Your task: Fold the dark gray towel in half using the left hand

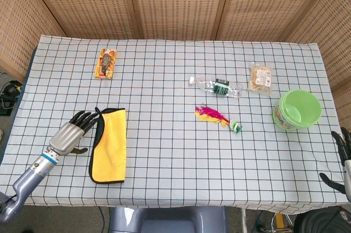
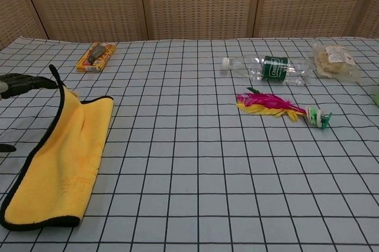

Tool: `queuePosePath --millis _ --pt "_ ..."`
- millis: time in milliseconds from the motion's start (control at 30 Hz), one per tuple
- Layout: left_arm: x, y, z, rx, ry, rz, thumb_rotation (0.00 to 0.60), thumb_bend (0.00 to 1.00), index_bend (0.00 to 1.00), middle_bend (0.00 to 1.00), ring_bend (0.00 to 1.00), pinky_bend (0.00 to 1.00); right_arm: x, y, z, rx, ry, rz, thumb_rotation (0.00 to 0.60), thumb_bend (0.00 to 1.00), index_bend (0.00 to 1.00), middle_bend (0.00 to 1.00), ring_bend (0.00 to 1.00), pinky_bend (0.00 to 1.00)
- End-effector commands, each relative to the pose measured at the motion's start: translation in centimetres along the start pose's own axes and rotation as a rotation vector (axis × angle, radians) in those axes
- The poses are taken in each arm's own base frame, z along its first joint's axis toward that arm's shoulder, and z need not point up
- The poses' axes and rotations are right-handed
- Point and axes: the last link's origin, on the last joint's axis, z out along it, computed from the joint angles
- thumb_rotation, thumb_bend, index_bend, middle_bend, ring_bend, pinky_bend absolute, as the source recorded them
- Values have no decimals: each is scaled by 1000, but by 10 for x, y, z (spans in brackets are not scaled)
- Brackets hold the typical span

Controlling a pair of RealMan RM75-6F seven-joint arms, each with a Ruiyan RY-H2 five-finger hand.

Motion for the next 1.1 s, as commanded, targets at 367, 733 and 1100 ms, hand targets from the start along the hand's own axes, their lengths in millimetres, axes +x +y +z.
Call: queuePosePath --millis 367,733,1100 --pt "31 -25 -13 96 82 -68 600 133 0 0 0 0 0 -2 -1 12 -3 8 600 0 23 0 0 0" --pt "20 -3 41 92 -1 -100 600 251 113 0 0 0 0 0 0 9 -5 8 600 0 23 0 0 0" --pt "23 21 114 136 -80 -86 600 424 299 0 0 0 -3 0 3 -1 -17 2 600 0 24 0 0 0"
